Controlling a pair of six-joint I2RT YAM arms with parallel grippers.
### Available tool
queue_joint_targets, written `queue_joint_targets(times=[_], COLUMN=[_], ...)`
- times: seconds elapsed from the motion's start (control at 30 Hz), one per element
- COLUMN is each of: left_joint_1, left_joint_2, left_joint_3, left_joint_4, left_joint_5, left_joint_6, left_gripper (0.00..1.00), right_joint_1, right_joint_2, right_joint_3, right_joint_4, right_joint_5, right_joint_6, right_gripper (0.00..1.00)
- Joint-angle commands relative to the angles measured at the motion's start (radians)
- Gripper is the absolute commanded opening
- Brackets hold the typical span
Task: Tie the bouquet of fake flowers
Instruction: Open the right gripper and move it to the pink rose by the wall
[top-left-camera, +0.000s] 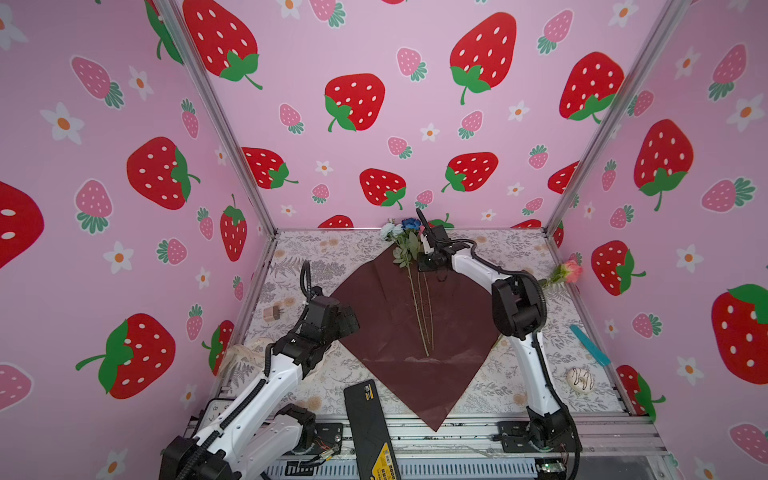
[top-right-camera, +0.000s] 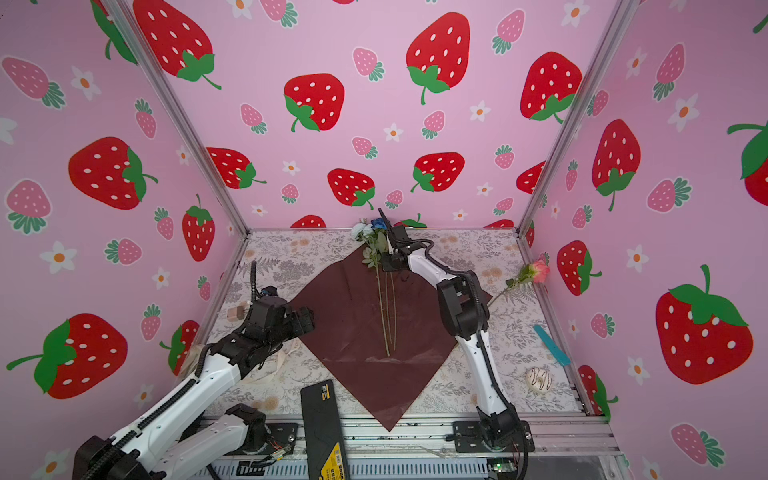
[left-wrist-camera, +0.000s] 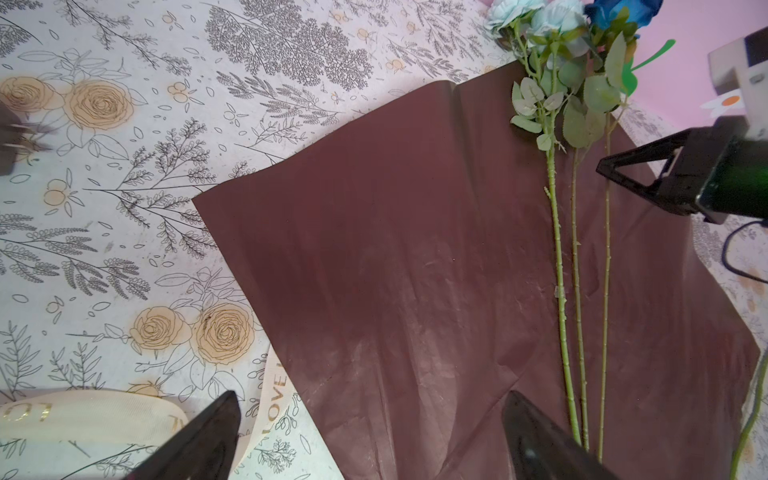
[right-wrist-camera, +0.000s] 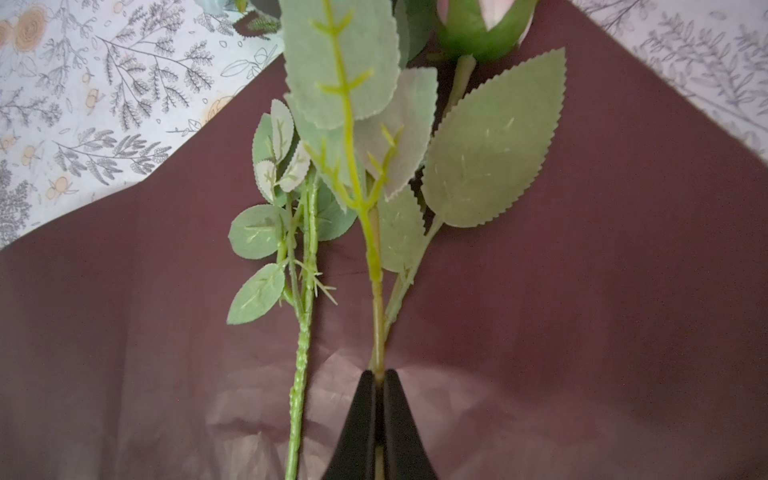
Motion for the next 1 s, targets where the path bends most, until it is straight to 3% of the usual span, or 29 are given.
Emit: queue_joint_targets(times=[0.0,0.27,0.5,0.7,0.97], left_joint_1=[0.006,0.006,0.006,0.006,0.008], left_joint_2=[0.004,-0.001,-0.001,-0.013,-0.054], left_joint_3=[0.037,0.034,0.036,0.036,0.017], left_joint_4=[-0.014,-0.016,-0.013,-0.017,-0.034], left_joint_5=[-0.017,-0.024,-0.021,-0.023,-0.043], left_joint_6=[-0.003,-0.003,-0.003,-0.004,-0.003], left_gripper=[0.99,0.99,0.99,0.99,0.99], right_joint_1=[-0.001,-0.008,-0.023,-0.093,-0.356], right_joint_2=[0.017,-0.029,-0.179,-0.444,-0.85], right_joint_3=[0.041,0.049,-0.038,-0.284,-0.669], right_joint_4=[-0.036,-0.07,-0.098,-0.09,-0.126], right_joint_5=[-0.009,0.025,0.087,0.154,0.227], right_joint_6=[-0.005,-0.017,-0.011,0.043,0.089], right_gripper=[0.19,0.29,0.34,0.34,0.39])
